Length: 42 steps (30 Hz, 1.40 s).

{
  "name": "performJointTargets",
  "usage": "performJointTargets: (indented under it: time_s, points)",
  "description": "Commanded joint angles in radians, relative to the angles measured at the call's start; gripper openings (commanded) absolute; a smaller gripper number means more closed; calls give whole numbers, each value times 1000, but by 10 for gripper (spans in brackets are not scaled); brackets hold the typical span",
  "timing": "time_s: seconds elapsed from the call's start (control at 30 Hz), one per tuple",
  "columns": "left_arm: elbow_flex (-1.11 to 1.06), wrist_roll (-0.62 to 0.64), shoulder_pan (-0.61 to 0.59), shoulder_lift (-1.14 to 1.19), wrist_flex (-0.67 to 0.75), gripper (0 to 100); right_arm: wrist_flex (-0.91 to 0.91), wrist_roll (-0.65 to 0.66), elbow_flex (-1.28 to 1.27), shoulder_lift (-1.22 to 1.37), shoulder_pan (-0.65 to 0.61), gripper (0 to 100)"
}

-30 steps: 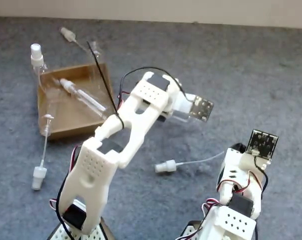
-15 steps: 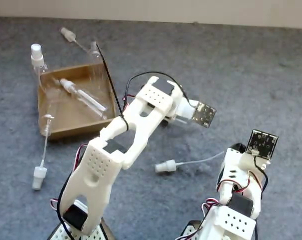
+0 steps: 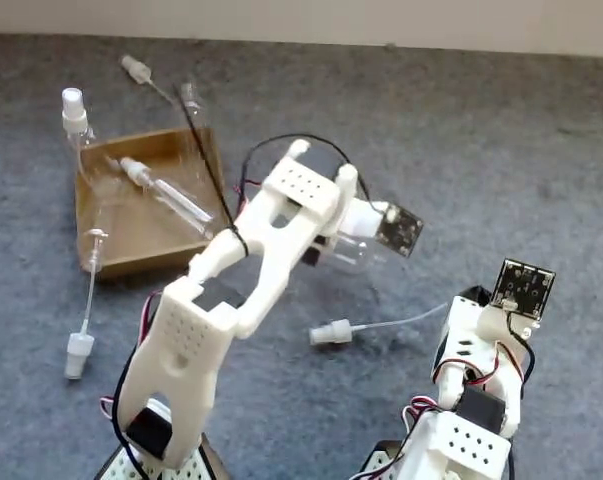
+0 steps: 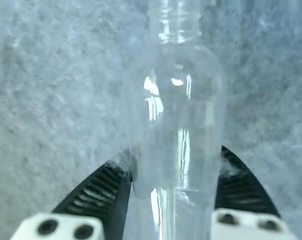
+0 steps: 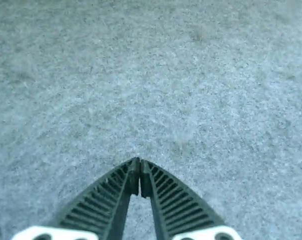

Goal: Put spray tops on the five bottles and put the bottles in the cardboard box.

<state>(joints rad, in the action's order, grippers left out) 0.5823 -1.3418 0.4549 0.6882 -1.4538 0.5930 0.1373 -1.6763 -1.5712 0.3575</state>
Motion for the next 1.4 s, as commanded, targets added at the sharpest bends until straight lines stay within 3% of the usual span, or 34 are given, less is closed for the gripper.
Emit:
performJointTargets:
  time_s: [0.0, 0.17, 0.4, 0.57, 0.63, 0.77, 0.97, 1.13, 1.37]
  points:
    - [36, 181, -51, -130, -43, 84, 4, 11, -120, -4, 13, 4]
    - [35, 350, -53, -214, -95, 84, 4, 11, -120, -5, 13, 4]
    - [30, 379, -38, -369, -298, 84, 2, 11, -120, -10, 12, 4]
    - [19, 506, -90, -487, -304, 84, 1, 17, -120, -10, -93, 4]
    - [-42, 582, -110, -547, -304, 84, 1, 18, -119, -10, -127, 4]
    - [-260, 598, -147, -711, -304, 84, 4, 34, -111, -10, -157, 19]
    - [-529, 598, -272, -1000, -299, 84, 27, 192, -15, -4, -163, 142]
    - [-722, 598, -389, -1193, -287, 84, 257, 278, 199, -4, -245, 142]
    - [-1024, 598, -492, -1406, -133, 85, 484, 440, 466, -2, -458, 142]
